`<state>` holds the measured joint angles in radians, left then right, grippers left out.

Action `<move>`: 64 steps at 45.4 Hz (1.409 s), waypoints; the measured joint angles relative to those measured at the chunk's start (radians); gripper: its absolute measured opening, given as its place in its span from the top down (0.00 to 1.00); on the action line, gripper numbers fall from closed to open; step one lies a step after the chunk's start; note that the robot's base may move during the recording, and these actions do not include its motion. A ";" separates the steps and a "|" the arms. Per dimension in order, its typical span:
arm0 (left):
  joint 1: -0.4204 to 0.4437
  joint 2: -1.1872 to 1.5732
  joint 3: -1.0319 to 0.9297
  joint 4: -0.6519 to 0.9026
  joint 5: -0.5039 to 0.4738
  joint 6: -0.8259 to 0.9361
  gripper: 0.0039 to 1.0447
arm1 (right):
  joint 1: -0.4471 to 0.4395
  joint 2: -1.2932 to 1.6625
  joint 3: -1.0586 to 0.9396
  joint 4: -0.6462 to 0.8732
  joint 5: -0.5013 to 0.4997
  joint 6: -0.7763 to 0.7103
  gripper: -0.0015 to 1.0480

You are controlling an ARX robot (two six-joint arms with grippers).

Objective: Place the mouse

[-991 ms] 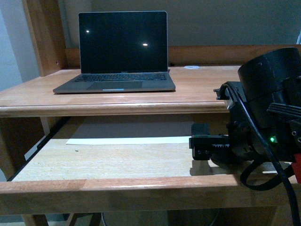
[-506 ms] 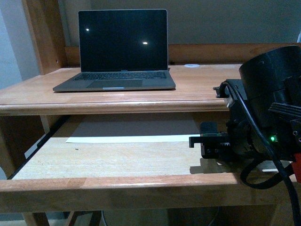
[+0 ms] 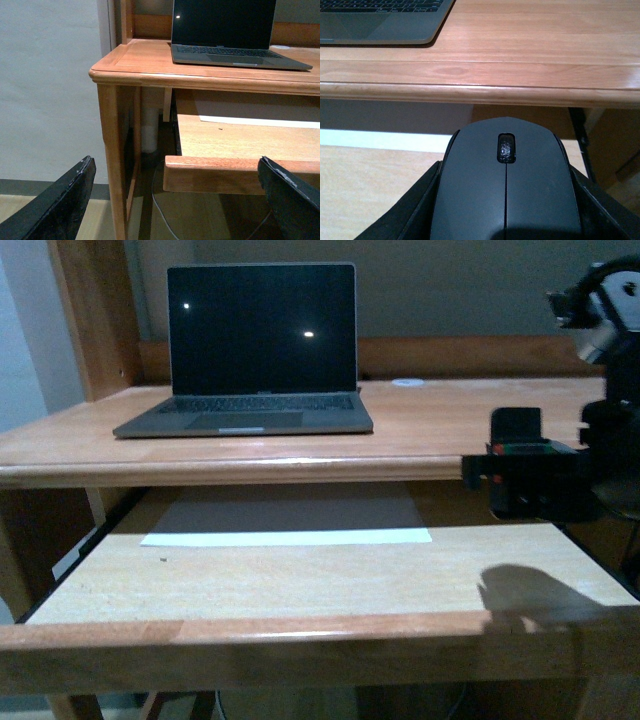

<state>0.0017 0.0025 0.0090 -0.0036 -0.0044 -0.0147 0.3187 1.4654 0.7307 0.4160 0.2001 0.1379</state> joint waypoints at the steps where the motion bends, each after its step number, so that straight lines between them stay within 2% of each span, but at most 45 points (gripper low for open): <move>1: 0.000 0.000 0.000 0.000 0.000 0.000 0.06 | 0.001 -0.013 -0.010 -0.002 0.000 0.000 0.39; 10: 0.000 0.000 0.000 0.000 0.000 0.000 0.06 | 0.011 -0.122 -0.122 0.009 0.010 -0.016 0.39; 51: -0.001 0.000 0.000 -0.001 0.002 0.000 0.06 | 0.018 -0.098 -0.109 0.034 -0.004 -0.035 0.40; 56: -0.001 0.000 0.000 0.000 0.003 0.000 0.06 | 0.017 0.089 0.040 0.073 0.020 -0.055 0.40; 64: -0.001 0.000 0.000 0.000 0.003 0.000 0.06 | -0.034 0.456 0.393 0.007 0.040 -0.085 0.40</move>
<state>0.0010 0.0025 0.0090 -0.0032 -0.0017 -0.0143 0.2844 1.9217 1.1233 0.4229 0.2398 0.0532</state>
